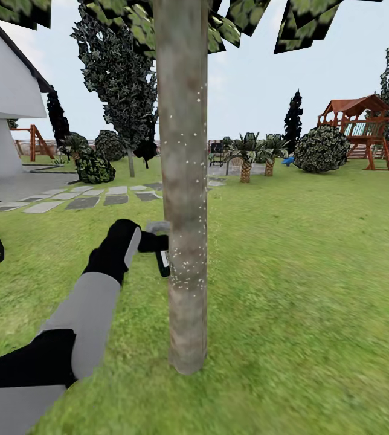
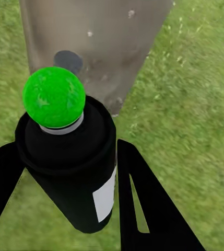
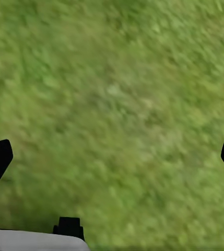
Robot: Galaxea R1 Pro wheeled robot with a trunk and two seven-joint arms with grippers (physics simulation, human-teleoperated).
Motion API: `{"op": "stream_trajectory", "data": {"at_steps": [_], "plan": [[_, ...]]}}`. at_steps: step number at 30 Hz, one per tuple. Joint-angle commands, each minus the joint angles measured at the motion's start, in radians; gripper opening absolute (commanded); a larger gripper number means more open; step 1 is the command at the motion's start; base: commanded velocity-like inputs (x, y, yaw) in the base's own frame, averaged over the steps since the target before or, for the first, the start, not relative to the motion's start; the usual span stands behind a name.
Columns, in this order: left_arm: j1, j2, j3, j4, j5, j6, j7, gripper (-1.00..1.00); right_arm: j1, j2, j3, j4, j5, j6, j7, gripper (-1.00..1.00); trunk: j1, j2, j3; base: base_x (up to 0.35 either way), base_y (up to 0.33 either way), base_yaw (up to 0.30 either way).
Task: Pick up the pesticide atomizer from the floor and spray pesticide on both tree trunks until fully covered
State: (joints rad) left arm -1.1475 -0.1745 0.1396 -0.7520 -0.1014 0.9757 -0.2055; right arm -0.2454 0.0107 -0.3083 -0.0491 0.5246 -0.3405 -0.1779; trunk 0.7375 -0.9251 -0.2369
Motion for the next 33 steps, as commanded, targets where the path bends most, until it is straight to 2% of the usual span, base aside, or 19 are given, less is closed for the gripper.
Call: {"op": "stream_trajectory", "data": {"at_steps": [1, 7, 9, 11, 17, 22, 26, 31, 33], "plan": [[-0.021, 0.0, 0.0, 0.001, -0.001, 0.003, 0.0, -1.0, 0.0, 0.0, 0.0, 0.0, 0.0, 0.0, 0.0, 1.0, 0.0, 0.0, 0.0, 0.0, 0.0, 0.0], [-0.118, 0.0, 0.001, 0.012, -0.001, 0.007, -0.003, -1.0, 0.0, 0.0, 0.0, 0.001, 0.0, 0.0, 0.0, 1.0, 0.0, 0.0, 0.0, 0.0, 0.0, 0.0], [-0.13, 0.0, 0.001, 0.013, -0.001, 0.007, -0.003, -1.0, 0.0, 0.0, 0.0, 0.001, 0.0, 0.0, 0.0, 1.0, 0.0, 0.0, 0.0, 0.0, 0.0, 0.0], [-0.174, 0.0, 0.001, 0.021, -0.001, 0.008, -0.003, -1.0, 0.0, 0.0, 0.0, 0.002, 0.0, 0.0, 0.0, 1.0, 0.0, 0.0, 0.0, 0.0, 0.0, 0.0], [-0.319, 0.0, 0.003, 0.129, -0.001, 0.009, -0.003, -1.0, 0.0, 0.0, 0.0, 0.002, 0.0, 0.0, 0.0, 1.0, 0.0, 0.0, 0.0, 0.0, 0.0, 0.0], [-0.387, 0.0, 0.005, 0.16, -0.001, 0.01, -0.003, -1.0, 0.0, 0.0, 0.0, 0.002, 0.0, 0.0, 0.0, 1.0, 0.0, 0.0, 0.0, 0.0, 0.0, 0.0], [-0.478, 0.0, 0.006, 0.257, -0.001, 0.011, -0.003, -1.0, 0.0, 0.0, 0.0, 0.002, 0.0, 0.0, 0.0, 1.0, 0.0, 0.0, 0.0, 0.0, 0.0, 0.0], [-0.546, 0.0, 0.007, 0.288, -0.002, 0.012, -0.003, -1.0, 0.0, 0.0, 0.0, 0.002, 0.0, 0.0, 0.0, 1.0, 0.0, 0.0, 0.0, 0.0, 0.0, 0.0], [-0.58, 0.0, 0.008, 0.334, -0.002, 0.012, -0.003, -1.0, 0.0, 0.0, 0.0, 0.002, 0.0, 0.0, 0.0, 1.0, 0.0, 0.0, 0.0, 0.0, 0.0, 0.0]]}}
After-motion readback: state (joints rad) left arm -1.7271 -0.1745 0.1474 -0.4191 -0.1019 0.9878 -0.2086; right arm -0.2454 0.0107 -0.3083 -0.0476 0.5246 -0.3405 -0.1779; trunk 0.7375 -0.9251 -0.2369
